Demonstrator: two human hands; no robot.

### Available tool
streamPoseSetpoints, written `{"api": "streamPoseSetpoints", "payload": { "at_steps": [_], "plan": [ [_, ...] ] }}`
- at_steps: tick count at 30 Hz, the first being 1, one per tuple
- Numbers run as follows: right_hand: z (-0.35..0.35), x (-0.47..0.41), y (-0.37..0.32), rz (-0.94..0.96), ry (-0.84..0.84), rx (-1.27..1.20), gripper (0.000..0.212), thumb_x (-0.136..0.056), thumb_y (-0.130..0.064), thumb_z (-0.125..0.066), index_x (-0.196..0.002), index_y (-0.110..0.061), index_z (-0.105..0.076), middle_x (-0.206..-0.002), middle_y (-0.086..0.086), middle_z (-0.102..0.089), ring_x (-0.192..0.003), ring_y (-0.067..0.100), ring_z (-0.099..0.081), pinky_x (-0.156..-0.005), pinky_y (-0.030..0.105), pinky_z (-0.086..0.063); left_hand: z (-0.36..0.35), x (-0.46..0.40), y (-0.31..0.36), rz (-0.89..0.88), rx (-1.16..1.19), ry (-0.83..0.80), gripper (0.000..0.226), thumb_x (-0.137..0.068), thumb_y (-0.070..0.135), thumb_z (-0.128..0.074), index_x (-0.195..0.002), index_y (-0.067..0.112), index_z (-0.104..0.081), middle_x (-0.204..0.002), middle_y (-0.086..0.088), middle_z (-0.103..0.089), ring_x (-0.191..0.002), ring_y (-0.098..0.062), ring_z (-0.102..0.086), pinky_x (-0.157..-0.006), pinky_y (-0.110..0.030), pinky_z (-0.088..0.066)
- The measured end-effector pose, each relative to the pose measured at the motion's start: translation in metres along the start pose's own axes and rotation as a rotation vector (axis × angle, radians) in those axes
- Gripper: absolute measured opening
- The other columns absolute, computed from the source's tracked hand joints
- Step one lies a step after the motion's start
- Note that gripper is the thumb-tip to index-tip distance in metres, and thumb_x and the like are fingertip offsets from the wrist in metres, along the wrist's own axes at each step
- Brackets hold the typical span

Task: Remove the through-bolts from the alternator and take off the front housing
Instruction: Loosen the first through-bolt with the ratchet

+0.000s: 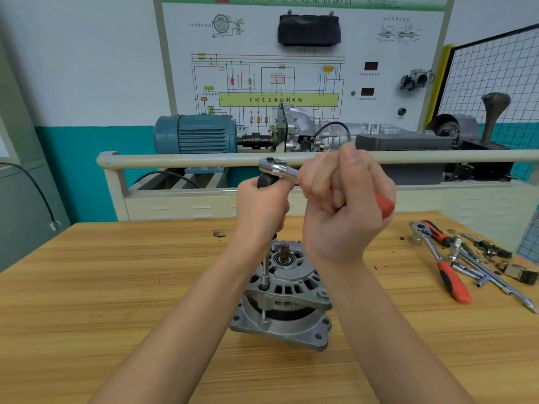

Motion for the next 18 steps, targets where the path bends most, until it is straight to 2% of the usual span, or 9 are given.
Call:
{"api": "streamPoseSetpoints", "payload": {
  "at_steps": [2,4,7,10,12,14,18],
  "plan": [
    [0.006,-0.007,0.006,-0.083,0.013,-0.082,0.047,-0.087,-0.004,-0.041,-0.044,-0.022,-0.031,-0.038,-0.003,-0.025,-0.037,0.009,-0.026,-0.046,0.027,-0.019,0.002,0.000,0.000,0.001,0.014,-0.028,0.040,-0.085,0.003,-0.054,-0.054,0.016,-0.033,-0.038,0.006,-0.027,-0.034,-0.011,-0.017,-0.038,-0.017,-0.016],
    [0.016,-0.016,0.018,-0.241,0.047,-0.231,0.052,-0.088,-0.008,-0.037,-0.039,-0.023,-0.030,-0.034,-0.006,-0.026,-0.036,0.009,-0.021,-0.044,0.025,-0.021,0.003,-0.001,0.001,0.007,0.037,-0.129,0.041,-0.084,0.002,-0.057,-0.053,0.016,-0.035,-0.038,0.004,-0.027,-0.034,-0.012,-0.018,-0.038,-0.018,-0.018],
    [0.034,-0.024,0.045,-0.518,0.211,-0.532,0.052,-0.085,-0.014,-0.041,-0.034,-0.019,-0.034,-0.031,-0.006,-0.026,-0.038,0.011,-0.012,-0.040,0.022,-0.022,0.000,0.000,0.005,0.047,0.088,-0.353,0.039,-0.079,0.007,-0.062,-0.048,0.016,-0.041,-0.040,0.001,-0.032,-0.032,-0.012,-0.024,-0.038,-0.019,-0.024],
    [0.043,-0.024,0.066,-0.668,0.360,-0.770,0.048,-0.082,-0.013,-0.042,-0.035,-0.016,-0.031,-0.031,-0.004,-0.022,-0.040,0.010,-0.008,-0.038,0.022,-0.018,-0.008,0.003,0.008,0.077,0.110,-0.522,0.033,-0.074,0.014,-0.058,-0.045,0.017,-0.042,-0.039,0.001,-0.034,-0.031,-0.012,-0.027,-0.038,-0.019,-0.026],
    [0.044,-0.024,0.070,-0.672,0.387,-0.810,0.048,-0.082,-0.013,-0.042,-0.035,-0.016,-0.031,-0.031,-0.004,-0.023,-0.039,0.009,-0.008,-0.038,0.022,-0.017,-0.014,0.005,0.008,0.102,0.142,-0.590,0.039,-0.077,0.016,-0.055,-0.042,0.017,-0.039,-0.034,0.003,-0.030,-0.027,-0.009,-0.022,-0.035,-0.016,-0.020],
    [0.042,-0.022,0.064,-0.630,0.364,-0.765,0.048,-0.082,-0.013,-0.042,-0.035,-0.016,-0.032,-0.031,-0.005,-0.024,-0.038,0.010,-0.010,-0.037,0.022,-0.019,-0.014,0.005,0.006,0.128,0.165,-0.587,0.045,-0.080,0.017,-0.054,-0.039,0.019,-0.036,-0.032,0.005,-0.025,-0.026,-0.006,-0.018,-0.034,-0.016,-0.014],
    [0.033,-0.019,0.039,-0.428,0.212,-0.460,0.057,-0.092,-0.012,-0.035,-0.036,-0.020,-0.035,-0.033,-0.006,-0.026,-0.038,0.011,-0.016,-0.041,0.024,-0.023,-0.006,-0.004,0.003,0.106,0.111,-0.368,0.056,-0.091,0.008,-0.049,-0.039,0.022,-0.033,-0.034,0.006,-0.023,-0.027,-0.007,-0.016,-0.034,-0.013,-0.014]
  ]
}}
Point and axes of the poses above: each hand's wrist, its own x-axis away from the middle knuckle, its own z-axis out of the back of the hand, y = z × x, the point moved 7 cm from there along -x, towards the middle knuckle
